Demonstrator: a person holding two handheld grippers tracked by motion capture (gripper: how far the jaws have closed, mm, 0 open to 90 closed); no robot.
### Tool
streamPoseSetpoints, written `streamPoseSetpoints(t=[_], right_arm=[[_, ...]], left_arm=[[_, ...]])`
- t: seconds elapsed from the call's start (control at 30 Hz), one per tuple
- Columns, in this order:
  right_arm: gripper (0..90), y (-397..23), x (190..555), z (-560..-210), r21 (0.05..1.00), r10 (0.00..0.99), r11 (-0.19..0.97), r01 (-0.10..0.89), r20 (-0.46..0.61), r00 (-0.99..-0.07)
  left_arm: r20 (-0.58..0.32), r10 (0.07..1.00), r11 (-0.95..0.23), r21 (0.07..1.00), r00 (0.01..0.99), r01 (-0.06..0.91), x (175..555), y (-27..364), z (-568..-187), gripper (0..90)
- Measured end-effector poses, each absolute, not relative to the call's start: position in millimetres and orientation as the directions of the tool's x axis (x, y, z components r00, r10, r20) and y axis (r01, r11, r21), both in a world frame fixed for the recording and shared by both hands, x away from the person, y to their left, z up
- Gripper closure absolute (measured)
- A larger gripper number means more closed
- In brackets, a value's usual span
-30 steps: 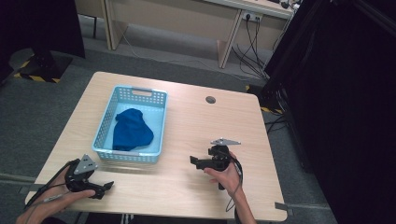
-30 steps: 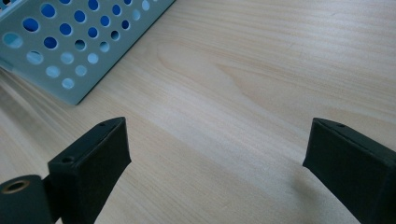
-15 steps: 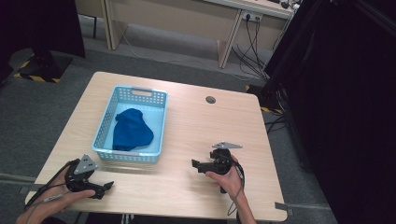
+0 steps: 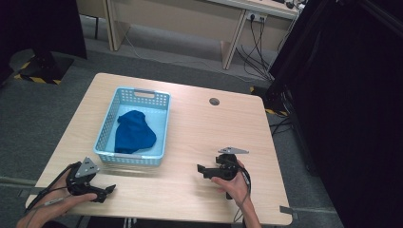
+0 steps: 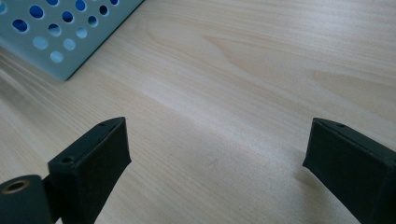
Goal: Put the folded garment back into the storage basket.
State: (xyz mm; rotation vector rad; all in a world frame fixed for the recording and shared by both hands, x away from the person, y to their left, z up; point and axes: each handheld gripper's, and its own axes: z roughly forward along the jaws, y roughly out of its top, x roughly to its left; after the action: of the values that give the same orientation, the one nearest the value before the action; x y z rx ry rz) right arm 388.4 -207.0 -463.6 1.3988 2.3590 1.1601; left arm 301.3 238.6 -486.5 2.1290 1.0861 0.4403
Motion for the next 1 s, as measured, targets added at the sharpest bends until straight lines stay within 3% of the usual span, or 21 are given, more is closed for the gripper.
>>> streamPoseSetpoints(t=[1.0], right_arm=[[7.2,-217,372,-471,0.672,0.811,0.266,0.691,0.232,-0.538]], left_arm=[[-0.011,0.807,-0.407,0.715,0.59,0.569,301,239,-487,0.0]])
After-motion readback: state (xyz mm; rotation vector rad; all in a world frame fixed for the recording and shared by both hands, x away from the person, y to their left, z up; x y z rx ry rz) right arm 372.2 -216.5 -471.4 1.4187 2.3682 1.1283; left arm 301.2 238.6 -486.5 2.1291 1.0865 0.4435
